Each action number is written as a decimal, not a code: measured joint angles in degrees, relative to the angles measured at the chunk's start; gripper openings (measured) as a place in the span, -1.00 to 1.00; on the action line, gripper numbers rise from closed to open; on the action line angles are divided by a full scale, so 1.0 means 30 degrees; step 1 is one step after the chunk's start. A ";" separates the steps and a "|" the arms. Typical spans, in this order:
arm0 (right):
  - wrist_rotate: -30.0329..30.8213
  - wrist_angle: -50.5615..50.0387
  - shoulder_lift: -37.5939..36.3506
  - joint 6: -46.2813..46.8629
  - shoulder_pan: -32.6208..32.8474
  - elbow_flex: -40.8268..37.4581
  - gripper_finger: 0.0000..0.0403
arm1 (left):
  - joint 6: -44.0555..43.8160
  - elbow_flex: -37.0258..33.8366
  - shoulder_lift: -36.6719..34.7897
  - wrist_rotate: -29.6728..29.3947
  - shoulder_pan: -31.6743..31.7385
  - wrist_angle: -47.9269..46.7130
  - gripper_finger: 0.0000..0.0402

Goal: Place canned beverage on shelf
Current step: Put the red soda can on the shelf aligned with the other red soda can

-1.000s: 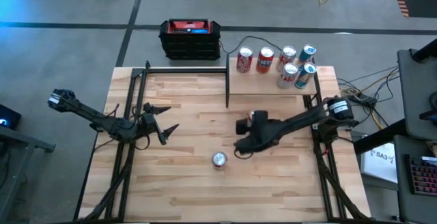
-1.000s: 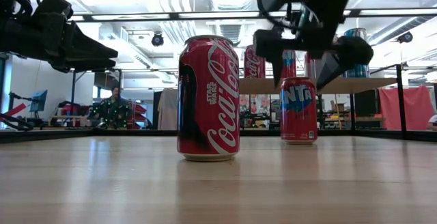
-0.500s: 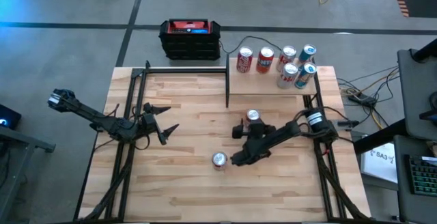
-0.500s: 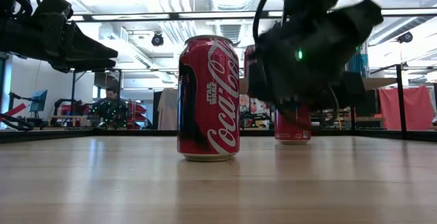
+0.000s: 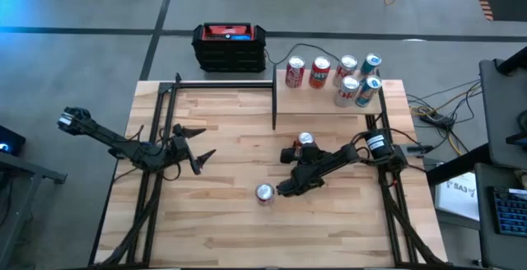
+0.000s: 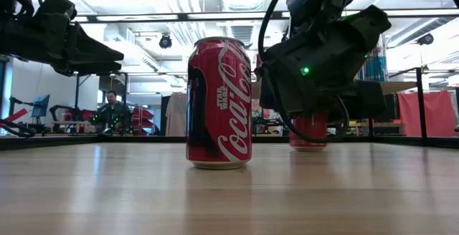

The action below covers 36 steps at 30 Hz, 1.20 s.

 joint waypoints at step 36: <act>-0.1865 -0.6592 -0.2902 0.0408 0.1030 0.4068 0.48 | -0.0003 0.0003 -0.0007 0.0000 0.0000 0.0000 0.99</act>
